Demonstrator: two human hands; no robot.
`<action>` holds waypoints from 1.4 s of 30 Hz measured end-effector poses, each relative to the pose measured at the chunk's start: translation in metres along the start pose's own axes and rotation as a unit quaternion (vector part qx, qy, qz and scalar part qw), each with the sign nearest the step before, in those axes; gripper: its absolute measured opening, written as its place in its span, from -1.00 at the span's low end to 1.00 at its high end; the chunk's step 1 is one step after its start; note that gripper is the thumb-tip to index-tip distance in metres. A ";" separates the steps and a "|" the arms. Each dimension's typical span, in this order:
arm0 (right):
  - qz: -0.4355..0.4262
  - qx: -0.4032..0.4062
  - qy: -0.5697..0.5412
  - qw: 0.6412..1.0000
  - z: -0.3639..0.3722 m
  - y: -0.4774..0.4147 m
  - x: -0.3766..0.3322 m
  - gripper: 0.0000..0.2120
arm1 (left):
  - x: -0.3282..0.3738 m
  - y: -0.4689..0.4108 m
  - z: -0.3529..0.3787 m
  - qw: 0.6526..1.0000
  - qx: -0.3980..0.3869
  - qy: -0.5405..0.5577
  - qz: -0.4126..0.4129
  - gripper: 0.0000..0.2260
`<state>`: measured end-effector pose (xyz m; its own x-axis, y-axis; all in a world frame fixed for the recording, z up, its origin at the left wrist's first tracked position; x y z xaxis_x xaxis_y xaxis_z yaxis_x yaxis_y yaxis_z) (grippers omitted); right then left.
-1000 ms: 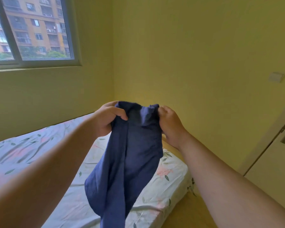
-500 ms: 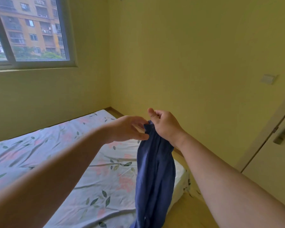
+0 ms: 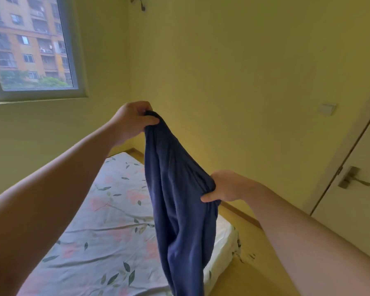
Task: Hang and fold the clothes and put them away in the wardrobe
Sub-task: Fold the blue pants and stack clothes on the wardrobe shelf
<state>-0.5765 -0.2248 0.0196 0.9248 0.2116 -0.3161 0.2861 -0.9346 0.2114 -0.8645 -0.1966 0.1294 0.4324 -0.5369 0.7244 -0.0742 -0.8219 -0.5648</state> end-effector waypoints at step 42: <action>0.051 0.195 -0.136 0.970 -0.136 0.035 0.027 -0.51 | -0.007 0.007 0.004 0.989 -0.070 -0.126 0.024 -0.80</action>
<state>-0.5073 -0.2129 0.1437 0.8275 0.0782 -0.5559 0.0305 -0.9951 -0.0945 -0.8645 -0.1980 0.1192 0.6350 -0.5257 0.5660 -0.2159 -0.8243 -0.5234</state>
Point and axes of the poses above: each hand's wrist, its own y-axis away from the middle knuckle, its own z-axis out of the palm, x = y × z, the point moved 4 cm from there along -y, towards the middle knuckle, and after that the axes turned 13 degrees about z, right-handed, at the moved point
